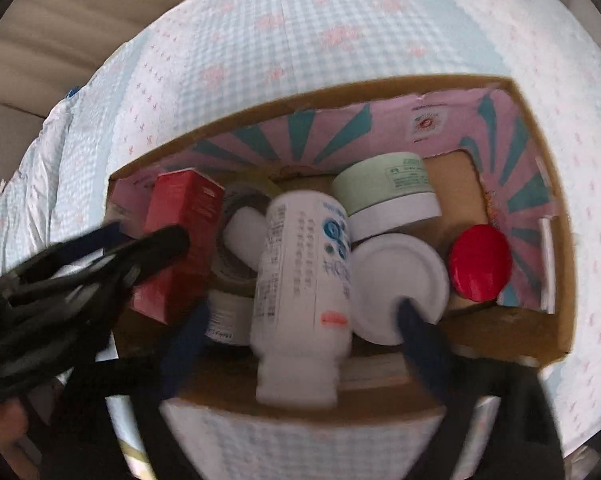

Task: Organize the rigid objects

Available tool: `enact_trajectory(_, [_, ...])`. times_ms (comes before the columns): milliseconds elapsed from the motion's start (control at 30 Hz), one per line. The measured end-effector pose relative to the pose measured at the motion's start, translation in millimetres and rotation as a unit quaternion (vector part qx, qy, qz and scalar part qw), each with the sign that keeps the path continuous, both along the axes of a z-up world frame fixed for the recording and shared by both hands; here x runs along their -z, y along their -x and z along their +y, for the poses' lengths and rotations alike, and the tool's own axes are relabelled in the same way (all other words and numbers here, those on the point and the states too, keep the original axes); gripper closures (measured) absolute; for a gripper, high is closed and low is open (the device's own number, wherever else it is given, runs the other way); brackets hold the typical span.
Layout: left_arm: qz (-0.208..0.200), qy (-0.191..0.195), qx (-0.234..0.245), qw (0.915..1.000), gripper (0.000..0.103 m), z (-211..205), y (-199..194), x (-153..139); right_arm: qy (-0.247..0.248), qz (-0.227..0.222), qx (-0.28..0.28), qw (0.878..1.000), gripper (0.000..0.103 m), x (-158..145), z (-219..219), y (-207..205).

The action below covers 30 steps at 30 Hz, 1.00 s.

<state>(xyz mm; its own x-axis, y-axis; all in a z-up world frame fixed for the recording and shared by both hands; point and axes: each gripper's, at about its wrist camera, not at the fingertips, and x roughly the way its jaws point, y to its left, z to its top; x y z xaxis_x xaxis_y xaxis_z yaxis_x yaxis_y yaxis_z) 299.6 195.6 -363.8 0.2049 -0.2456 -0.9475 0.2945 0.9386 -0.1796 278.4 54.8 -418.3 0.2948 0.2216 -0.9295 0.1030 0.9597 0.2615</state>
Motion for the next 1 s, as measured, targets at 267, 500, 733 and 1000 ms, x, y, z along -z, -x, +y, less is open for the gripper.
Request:
enact_trajectory(267, [-0.012, -0.014, 0.0, 0.9998, 0.0, -11.2, 9.5, -15.6, 0.047, -0.018, -0.005, 0.999, 0.002, -15.5, -17.5, 28.7])
enact_trajectory(500, [-0.029, -0.03, -0.013, 0.999, 0.0, -20.3, 33.8, -43.9, 0.021, -0.032, 0.002, 0.999, 0.002, -34.9, -33.2, 41.2])
enact_trajectory(733, [-0.083, -0.027, -0.054, 0.9947, 0.0, -39.0, 77.1, -121.3, 0.036, -0.067, -0.03, 0.997, 0.002, -90.8, -55.3, 62.1])
enact_trajectory(1000, [-0.204, 0.017, -0.105, 0.9732, 0.0, -58.9, 138.1, -260.7, 0.081, -0.166, -0.033, 0.982, 0.002, -220.6, -102.6, 102.6])
